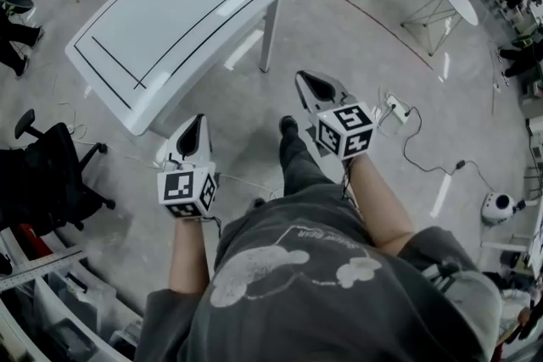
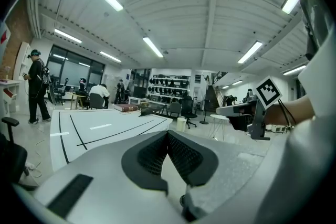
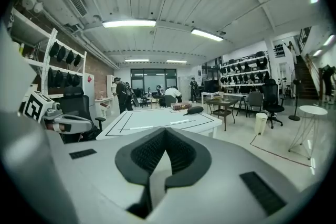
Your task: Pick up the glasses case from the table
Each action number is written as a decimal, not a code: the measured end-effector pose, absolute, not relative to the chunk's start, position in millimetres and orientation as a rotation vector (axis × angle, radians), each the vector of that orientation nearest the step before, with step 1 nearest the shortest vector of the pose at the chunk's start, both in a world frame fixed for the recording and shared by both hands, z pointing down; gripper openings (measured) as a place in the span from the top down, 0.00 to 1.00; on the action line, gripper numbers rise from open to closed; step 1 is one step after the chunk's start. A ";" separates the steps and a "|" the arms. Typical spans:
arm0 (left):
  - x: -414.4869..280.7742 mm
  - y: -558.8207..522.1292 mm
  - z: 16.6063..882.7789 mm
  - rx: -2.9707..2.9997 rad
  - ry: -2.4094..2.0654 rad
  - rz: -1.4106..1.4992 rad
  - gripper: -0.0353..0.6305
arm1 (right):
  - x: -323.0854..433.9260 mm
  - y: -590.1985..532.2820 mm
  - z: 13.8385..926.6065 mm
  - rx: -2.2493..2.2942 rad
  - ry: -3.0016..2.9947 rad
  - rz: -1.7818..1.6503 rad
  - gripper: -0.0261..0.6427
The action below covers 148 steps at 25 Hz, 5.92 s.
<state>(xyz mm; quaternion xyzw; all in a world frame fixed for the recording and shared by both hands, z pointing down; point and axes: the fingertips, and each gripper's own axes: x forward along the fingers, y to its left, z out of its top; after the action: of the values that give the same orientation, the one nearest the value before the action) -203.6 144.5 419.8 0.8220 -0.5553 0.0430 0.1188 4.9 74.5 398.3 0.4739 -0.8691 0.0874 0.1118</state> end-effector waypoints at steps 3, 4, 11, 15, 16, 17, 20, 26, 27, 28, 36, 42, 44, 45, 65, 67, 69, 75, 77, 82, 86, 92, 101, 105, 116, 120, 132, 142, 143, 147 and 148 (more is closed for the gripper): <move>-205.2 127.2 420.7 2.400 -1.647 0.137 0.94 | 4.7 49.8 406.5 1.381 -2.567 0.270 0.96; -206.2 119.8 421.4 2.396 -1.657 0.144 0.94 | 4.6 39.5 409.1 1.374 -2.571 0.269 0.96; -211.3 39.1 423.5 2.331 -1.770 0.194 0.94 | 13.8 -65.7 426.1 1.300 -2.619 0.285 0.96; -209.7 -31.4 420.8 2.269 -1.855 0.224 0.94 | 15.2 -151.3 434.8 1.208 -2.645 0.307 0.96; -208.5 -50.5 420.6 2.250 -1.871 0.228 0.94 | 15.4 -174.1 435.6 1.185 -2.651 0.311 0.96; -206.6 -69.6 420.6 2.232 -1.883 0.228 0.94 | 15.5 -196.9 435.9 1.162 -2.657 0.313 0.96; -197.1 -124.7 419.7 2.201 -1.898 0.232 0.94 | 15.3 -261.7 436.3 1.094 -2.674 0.317 0.96; -169.0 -228.9 416.1 2.212 -1.874 0.265 0.94 | 19.8 -359.6 440.0 1.010 -2.690 0.343 0.96; -165.1 -244.1 416.5 2.213 -1.873 0.278 0.94 | 20.7 -372.1 442.1 1.000 -2.691 0.349 0.96; -161.5 -259.0 417.3 2.214 -1.873 0.291 0.94 | 21.6 -384.1 444.3 0.992 -2.691 0.357 0.96; -145.0 -351.9 439.3 2.198 -1.837 0.391 0.93 | 27.0 -456.7 459.3 0.972 -2.694 0.438 0.96; -134.6 -401.5 454.6 2.230 -1.764 0.463 0.76 | 29.7 -479.1 472.8 0.963 -2.684 0.476 0.96; -132.3 -416.3 459.2 2.254 -1.743 0.500 0.68 | 28.7 -483.0 476.5 0.968 -2.681 0.490 0.96; -131.5 -423.6 461.5 2.266 -1.733 0.521 0.63 | 28.1 -484.3 478.3 0.970 -2.678 0.499 0.96; -129.7 -547.8 544.4 2.291 -1.510 0.782 0.34 | 32.1 -555.5 506.2 1.033 -2.539 0.490 0.96; -130.8 -553.1 549.5 2.290 -1.513 0.785 0.35 | 28.7 -560.4 510.1 1.017 -2.528 0.487 0.96; -133.0 -558.7 553.0 2.285 -1.522 0.782 0.35 | 24.4 -564.2 513.0 0.998 -2.521 0.483 0.96; -131.8 -568.2 568.1 2.254 -1.503 0.787 0.35 | 16.5 -568.4 525.6 0.956 -2.499 0.499 0.96; -132.5 -571.4 571.3 2.239 -1.511 0.781 0.35 | 14.2 -569.1 527.5 0.943 -2.498 0.497 0.96; -129.8 -574.2 584.0 2.226 -1.478 0.841 0.35 | 8.7 -571.1 523.4 0.908 -2.511 0.470 0.96; -129.4 -572.3 588.9 2.219 -1.459 0.880 0.39 | 10.2 -572.1 520.3 0.918 -2.521 0.466 0.96; -130.4 -561.9 576.1 2.183 -1.456 0.784 0.41 | 17.6 -563.4 511.9 0.932 -2.535 0.456 0.96; -128.0 -522.4 530.4 2.191 -1.538 0.710 0.42 | 30.4 -531.9 480.1 0.959 -2.601 0.413 0.96; -114.7 -489.2 506.5 2.198 -1.552 0.675 0.42 | 38.0 -509.5 460.9 0.946 -2.647 0.388 0.96; -99.2 -394.5 453.5 2.142 -1.694 0.567 0.42 | 24.5 -452.4 438.7 0.804 -2.764 0.392 0.96; -106.1 -375.3 451.4 2.117 -1.733 0.553 0.42 | 17.1 -435.7 444.7 0.771 -2.777 0.404 0.96; -149.5 -328.7 455.1 2.097 -1.723 0.496 0.42 | -9.4 -411.9 450.7 0.825 -2.737 0.451 0.96; -198.3 -260.3 448.7 2.140 -1.683 0.447 0.42 | -62.0 -352.8 438.7 0.880 -2.708 0.393 0.96; -202.4 -254.4 449.4 2.143 -1.678 0.443 0.42 | -65.4 -346.7 437.6 0.886 -2.706 0.387 0.96; -213.9 -231.2 454.4 2.152 -1.662 0.435 0.42 | -72.0 -320.2 436.9 0.899 -2.693 0.367 0.96; -215.6 -225.4 455.4 2.155 -1.658 0.433 0.42 | -72.3 -313.9 437.4 0.903 -2.688 0.361 0.96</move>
<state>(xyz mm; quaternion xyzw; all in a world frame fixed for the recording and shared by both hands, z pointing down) -215.6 -225.4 455.4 0.7680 -0.5909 0.1543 0.1929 -72.3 -313.9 437.4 0.3129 -0.9309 0.1250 0.1410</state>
